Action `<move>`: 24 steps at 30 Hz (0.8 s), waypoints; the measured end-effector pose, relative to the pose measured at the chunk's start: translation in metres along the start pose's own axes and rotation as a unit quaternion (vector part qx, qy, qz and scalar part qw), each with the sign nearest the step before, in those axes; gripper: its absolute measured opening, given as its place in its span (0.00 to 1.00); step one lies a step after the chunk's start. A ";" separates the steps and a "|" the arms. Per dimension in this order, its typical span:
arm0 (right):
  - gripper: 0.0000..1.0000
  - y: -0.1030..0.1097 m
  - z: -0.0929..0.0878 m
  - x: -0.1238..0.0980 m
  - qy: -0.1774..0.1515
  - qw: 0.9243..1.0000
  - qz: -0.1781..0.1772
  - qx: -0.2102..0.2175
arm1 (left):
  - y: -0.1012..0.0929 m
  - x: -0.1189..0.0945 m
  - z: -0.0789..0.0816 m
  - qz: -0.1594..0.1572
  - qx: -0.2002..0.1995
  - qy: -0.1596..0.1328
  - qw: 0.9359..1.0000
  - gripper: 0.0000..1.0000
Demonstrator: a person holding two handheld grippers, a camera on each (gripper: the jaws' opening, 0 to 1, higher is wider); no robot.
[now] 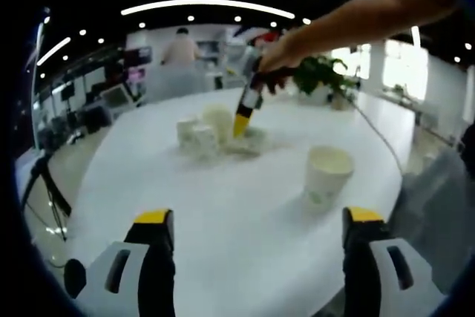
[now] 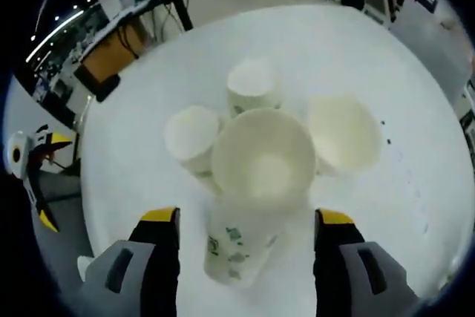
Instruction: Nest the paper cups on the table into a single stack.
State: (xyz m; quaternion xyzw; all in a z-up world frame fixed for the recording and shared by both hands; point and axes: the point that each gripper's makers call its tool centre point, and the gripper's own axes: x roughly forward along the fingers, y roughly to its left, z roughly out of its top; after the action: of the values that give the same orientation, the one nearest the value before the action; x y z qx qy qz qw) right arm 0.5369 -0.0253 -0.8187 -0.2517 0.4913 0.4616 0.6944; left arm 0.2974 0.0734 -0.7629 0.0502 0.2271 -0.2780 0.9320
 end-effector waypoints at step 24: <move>0.49 -0.003 -0.006 0.029 0.028 0.998 -0.012 0.049 | 0.001 -0.001 0.001 -0.003 -0.012 -0.004 1.000 0.95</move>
State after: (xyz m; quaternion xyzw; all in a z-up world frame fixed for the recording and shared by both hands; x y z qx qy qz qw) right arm 0.5390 -0.0199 -0.8482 -0.2363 0.5296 0.4219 0.6969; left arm 0.2976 0.0748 -0.7614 0.0375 0.2270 -0.2783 0.9325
